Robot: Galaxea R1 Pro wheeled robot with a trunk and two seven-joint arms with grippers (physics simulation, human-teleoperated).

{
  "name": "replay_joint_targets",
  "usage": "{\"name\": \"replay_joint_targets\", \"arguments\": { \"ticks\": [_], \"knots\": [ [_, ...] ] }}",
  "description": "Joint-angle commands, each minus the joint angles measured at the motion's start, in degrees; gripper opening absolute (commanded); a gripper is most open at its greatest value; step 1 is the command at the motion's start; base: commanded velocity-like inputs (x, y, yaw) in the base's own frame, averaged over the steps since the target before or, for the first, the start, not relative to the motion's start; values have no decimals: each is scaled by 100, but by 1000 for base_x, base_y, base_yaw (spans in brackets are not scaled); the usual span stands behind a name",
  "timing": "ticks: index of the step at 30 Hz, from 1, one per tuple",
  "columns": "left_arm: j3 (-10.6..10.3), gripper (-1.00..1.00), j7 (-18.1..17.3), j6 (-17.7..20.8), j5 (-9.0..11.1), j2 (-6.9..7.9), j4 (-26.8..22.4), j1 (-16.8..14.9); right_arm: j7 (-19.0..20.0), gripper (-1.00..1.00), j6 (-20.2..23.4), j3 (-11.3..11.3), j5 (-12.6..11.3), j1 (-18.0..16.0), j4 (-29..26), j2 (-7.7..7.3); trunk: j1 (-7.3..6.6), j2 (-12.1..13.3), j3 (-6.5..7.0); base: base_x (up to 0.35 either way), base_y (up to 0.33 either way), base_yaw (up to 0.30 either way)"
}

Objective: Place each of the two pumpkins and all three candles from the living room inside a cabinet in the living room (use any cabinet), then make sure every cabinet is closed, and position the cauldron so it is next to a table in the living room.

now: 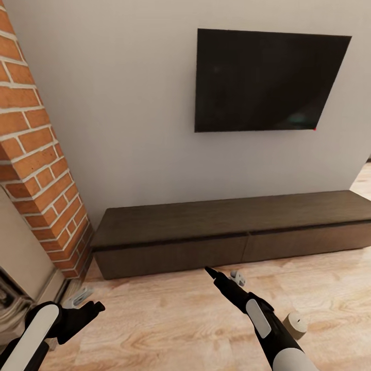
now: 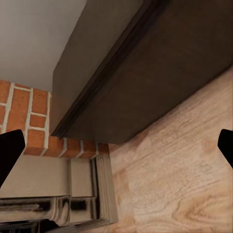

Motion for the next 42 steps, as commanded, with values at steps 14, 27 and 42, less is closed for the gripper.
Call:
{"name": "replay_joint_targets", "arguments": {
  "ticks": [14, 27, 42],
  "knots": [
    [2, 100, 55, 17, 62, 3, -6, -4, -3, 100, -240, -40, -45, -3, 30, -2, 0, -2, -5, 10, -63, 1],
    [20, 100, 47, 69, 60, 20, -167, -4, 3, 100, -404, -656, -446, -11, 95, -3, 0, -2, -5, 0, 0, 0],
    [141, 100, 37, 306, 70, 58, -206, -4, 1286, 100, -358, -1308, -927, -21, 695, -134, 264, -484, -221, 0, 0, 0]
  ]
}}
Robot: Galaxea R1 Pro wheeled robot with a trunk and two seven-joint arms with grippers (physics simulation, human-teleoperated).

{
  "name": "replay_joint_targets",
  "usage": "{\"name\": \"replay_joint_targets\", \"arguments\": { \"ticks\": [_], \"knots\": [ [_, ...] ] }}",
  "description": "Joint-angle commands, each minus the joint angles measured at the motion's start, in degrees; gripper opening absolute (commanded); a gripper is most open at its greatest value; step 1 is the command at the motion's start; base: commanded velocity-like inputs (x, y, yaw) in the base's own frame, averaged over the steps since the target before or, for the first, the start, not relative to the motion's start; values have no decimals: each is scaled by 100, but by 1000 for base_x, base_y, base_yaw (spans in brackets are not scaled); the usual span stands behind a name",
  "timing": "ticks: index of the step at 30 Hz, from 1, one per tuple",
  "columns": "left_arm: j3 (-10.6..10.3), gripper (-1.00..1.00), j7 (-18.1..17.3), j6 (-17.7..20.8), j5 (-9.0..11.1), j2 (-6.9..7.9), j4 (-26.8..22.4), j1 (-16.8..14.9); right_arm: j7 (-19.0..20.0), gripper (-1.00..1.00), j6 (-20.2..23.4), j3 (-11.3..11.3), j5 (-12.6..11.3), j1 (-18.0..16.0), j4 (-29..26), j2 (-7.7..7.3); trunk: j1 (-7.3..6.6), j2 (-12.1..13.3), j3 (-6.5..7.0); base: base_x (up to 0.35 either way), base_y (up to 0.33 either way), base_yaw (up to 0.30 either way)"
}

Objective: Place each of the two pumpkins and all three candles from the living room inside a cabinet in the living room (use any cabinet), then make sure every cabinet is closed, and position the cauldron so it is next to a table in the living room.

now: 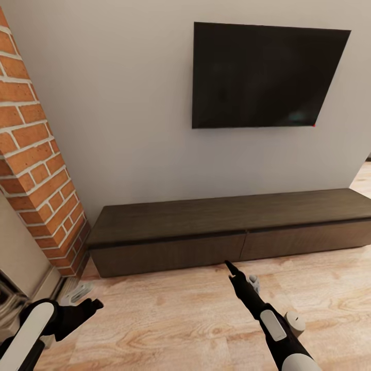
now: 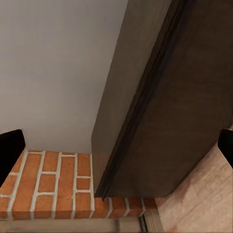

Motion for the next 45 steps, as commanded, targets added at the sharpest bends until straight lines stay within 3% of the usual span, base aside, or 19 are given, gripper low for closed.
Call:
{"name": "replay_joint_targets", "arguments": {
  "ticks": [1, 6, 17, 20, 22, 25, 27, 31, 35, 40, 45],
  "knots": [
    [43, 100, 58, 39, 64, 0, -6, -4, 158, 100, 55, -30, -30, -4, -6, 6, 22, -44, -24, 0, 0, 0],
    [120, 100, 56, 85, 68, -1, -6, -4, 938, 100, 48, -23, -17, -10, -11, 7, 132, -245, -113, 0, 0, 0],
    [129, 100, 56, 90, 74, -10, -7, -4, 1143, 100, 246, -34, 6, -12, -10, 5, 373, -686, -311, 0, 0, -6],
    [129, 100, 56, 90, 73, -10, -5, -4, 1006, 100, 222, -60, -12, -13, 10, 25, 439, -806, -365, 0, 0, -2],
    [129, 100, 56, 90, 75, -10, -5, -4, 649, 100, 213, -128, -29, -13, 18, 32, 483, -886, -401, 0, 0, 0],
    [129, 100, 56, 90, 77, -10, -6, -4, -33, 100, 207, -410, -87, -13, -12, 41, 549, -1007, -455, 0, 0, 0],
    [129, 100, 56, 95, 82, -10, -7, -4, -171, 100, 200, -467, -92, -13, -28, 69, 593, -1087, -491, 0, 0, 0],
    [129, 100, 56, 141, 97, -17, -28, -4, -269, 100, 211, -499, -101, -13, -36, 139, 681, -1247, -562, 0, 0, 0],
    [135, 100, 4, 628, 163, -22, -121, -4, -313, 100, 258, -505, -110, -13, -38, 179, 769, -1408, -634, 0, 0, 0],
    [148, 100, -268, 874, 325, -3, -158, -5, -314, 100, 320, -513, -119, -13, -39, 189, 791, -1448, -652, 0, 0, 0],
    [216, 100, -631, 910, 610, -4, -171, -6, -315, 100, 413, -517, -116, -13, -40, 190, 791, -1448, -652, 0, 0, 0]
  ]
}}
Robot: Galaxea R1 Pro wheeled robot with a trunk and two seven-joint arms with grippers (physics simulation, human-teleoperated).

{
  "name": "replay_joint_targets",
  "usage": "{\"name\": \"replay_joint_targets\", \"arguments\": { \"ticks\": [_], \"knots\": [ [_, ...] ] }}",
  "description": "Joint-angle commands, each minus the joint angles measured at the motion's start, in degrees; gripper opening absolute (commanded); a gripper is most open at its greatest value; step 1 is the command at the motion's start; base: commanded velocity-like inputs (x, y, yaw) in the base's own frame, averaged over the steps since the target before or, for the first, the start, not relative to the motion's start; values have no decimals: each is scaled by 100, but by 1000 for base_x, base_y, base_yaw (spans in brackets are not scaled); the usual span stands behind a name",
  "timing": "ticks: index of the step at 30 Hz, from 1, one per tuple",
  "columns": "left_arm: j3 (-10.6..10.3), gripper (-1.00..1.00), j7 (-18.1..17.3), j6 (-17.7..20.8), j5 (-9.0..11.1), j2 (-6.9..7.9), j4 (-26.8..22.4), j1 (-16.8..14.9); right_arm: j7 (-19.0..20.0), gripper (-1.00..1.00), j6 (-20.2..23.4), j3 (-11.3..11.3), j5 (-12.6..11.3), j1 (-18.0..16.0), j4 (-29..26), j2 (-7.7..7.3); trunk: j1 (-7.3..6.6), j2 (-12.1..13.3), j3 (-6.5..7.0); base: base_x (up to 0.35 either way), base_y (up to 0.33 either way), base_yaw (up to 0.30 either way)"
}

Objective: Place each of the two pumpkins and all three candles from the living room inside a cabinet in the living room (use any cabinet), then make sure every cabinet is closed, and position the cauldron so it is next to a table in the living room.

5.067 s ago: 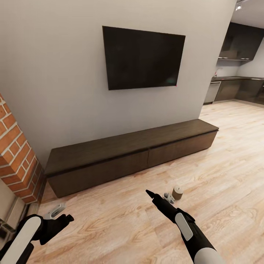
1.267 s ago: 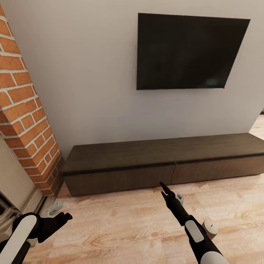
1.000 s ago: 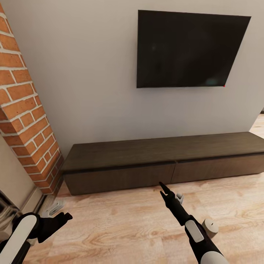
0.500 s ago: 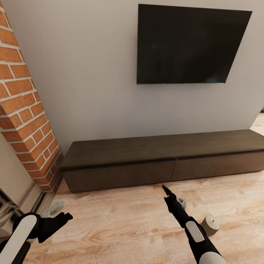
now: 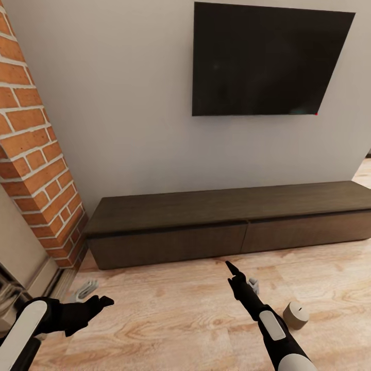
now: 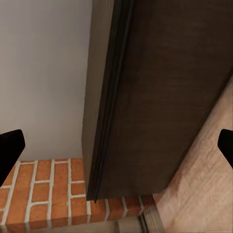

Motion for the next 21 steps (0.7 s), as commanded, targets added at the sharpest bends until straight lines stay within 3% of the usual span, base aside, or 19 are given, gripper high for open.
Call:
{"name": "replay_joint_targets", "arguments": {
  "ticks": [1, 3, 5, 8, 10, 16, 19, 21],
  "knots": [
    [101, 100, -3, 21, 115, 2, -2, -3, 7, 100, 59, -36, -32, -4, -4, 6, -1, -2, -5, 0, 0, 0],
    [320, 100, -43, 39, 212, 2, 0, -2, -2, 100, 56, -38, -31, -4, -5, 6, -1, -2, -5, 50, 0, 0],
    [455, 100, -60, 58, 434, 6, 6, -2, -18, 100, 49, -38, -29, 0, -2, 6, -1, -2, -5, 183, 0, 0],
    [517, 100, -69, 69, 907, 10, 15, -2, -95, 100, 38, -39, -30, 2, 0, 6, -1, -2, -5, 270, 0, 0],
    [538, 100, -71, 71, 1072, 11, 21, -2, -122, 100, 25, -39, -30, 3, -1, 11, -1, -2, -5, 214, 0, 0],
    [534, 100, -72, 73, 1179, 25, 27, -2, -126, 100, -1, -57, -82, 4, 15, 13, -1, -2, -5, 195, -1, 0],
    [526, 100, -72, 73, 1186, 28, 27, -2, -91, 100, 1, -61, -401, 4, 36, 8, -1, -2, -5, 301, -39, 0],
    [530, 100, -72, 73, 1188, 29, 28, -2, -73, 100, 6, -54, -835, 3, 47, 7, -1, -2, -5, 253, -22, 0]
  ]
}}
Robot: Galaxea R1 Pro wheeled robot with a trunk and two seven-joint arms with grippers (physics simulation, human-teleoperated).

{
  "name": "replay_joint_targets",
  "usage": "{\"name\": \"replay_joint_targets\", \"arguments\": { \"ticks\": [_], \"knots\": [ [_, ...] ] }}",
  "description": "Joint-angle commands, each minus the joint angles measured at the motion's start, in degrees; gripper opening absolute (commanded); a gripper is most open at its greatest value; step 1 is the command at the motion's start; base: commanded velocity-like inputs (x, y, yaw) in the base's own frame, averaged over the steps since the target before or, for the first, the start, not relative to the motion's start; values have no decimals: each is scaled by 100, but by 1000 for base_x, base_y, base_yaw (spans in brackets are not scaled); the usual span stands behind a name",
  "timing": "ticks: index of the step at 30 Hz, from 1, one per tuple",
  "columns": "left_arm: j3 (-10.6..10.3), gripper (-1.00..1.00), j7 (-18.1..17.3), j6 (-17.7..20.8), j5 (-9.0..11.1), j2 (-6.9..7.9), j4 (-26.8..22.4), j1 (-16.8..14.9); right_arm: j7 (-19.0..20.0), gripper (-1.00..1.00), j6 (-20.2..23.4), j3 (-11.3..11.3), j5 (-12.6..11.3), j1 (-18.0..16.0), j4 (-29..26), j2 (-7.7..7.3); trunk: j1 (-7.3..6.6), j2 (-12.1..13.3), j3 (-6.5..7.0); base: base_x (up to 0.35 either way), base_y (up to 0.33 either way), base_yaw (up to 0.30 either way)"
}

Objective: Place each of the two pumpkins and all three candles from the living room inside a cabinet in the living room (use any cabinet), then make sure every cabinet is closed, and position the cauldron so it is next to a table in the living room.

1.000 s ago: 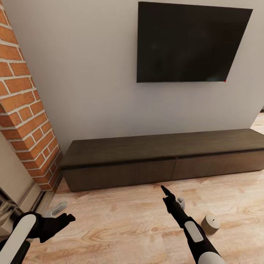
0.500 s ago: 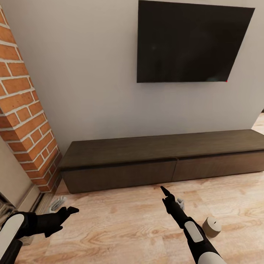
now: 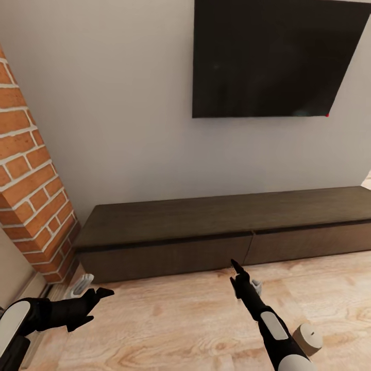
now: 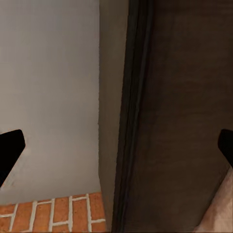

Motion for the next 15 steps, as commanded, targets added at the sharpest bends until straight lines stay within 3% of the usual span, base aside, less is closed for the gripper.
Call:
{"name": "replay_joint_targets", "arguments": {
  "ticks": [1, 3, 15],
  "knots": [
    [5, 100, 60, 14, 59, 0, -4, -4, 14, 100, 50, -28, -192, -4, 3, 6, 1, -2, -5, 188, -11, 0],
    [6, 100, 60, 14, 59, 0, -2, -4, -28, 100, 26, 23, -366, -3, 10, 7, 1, -2, -5, 120, -4, 0],
    [14, 100, 68, 9, 59, 0, 4, -4, 18, 100, 46, 125, -572, -3, 95, 33, 1, -2, -5, 174, 20, 0]
  ]
}}
